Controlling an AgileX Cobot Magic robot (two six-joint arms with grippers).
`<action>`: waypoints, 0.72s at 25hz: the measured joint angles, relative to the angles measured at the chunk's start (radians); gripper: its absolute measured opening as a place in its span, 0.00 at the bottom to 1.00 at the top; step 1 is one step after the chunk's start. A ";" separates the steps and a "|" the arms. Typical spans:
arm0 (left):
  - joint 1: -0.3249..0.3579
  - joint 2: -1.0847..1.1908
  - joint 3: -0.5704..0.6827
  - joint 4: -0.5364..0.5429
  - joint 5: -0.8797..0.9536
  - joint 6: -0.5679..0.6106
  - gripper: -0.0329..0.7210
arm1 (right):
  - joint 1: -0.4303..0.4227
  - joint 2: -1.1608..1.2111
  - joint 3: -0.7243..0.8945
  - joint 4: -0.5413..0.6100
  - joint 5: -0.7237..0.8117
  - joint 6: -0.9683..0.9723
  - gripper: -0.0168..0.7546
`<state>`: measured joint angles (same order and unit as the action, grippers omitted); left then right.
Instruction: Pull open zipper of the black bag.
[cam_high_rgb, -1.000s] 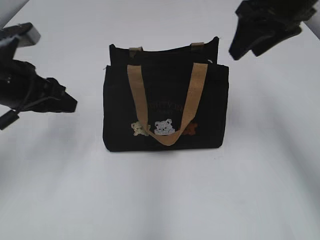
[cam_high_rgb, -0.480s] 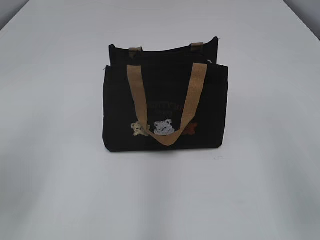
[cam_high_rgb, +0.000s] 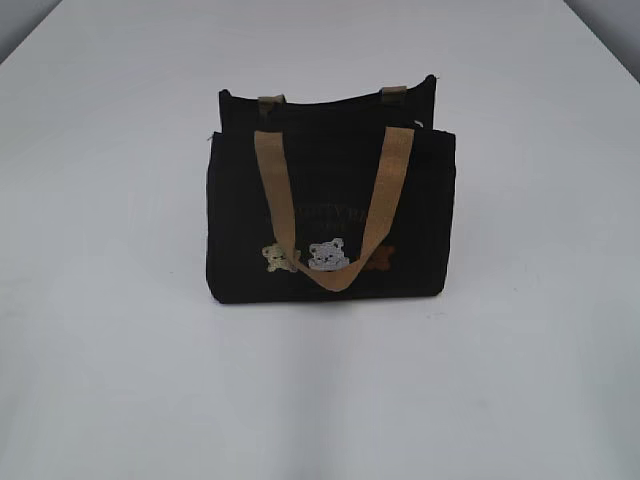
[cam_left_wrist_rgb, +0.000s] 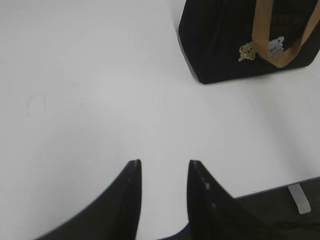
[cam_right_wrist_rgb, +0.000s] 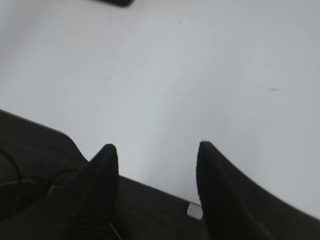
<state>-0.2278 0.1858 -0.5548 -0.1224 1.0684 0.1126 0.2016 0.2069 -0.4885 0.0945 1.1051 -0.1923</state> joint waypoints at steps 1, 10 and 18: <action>0.000 -0.035 0.015 0.002 0.001 0.000 0.36 | 0.000 -0.034 0.000 0.002 -0.002 0.000 0.54; 0.000 -0.194 0.026 0.004 -0.003 0.001 0.36 | 0.000 -0.214 0.001 0.005 -0.006 0.008 0.50; 0.000 -0.195 0.026 0.006 -0.005 0.001 0.36 | 0.001 -0.214 0.002 0.008 -0.007 0.012 0.47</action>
<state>-0.2278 -0.0094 -0.5288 -0.1162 1.0636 0.1135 0.2026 -0.0073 -0.4861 0.1023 1.0984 -0.1808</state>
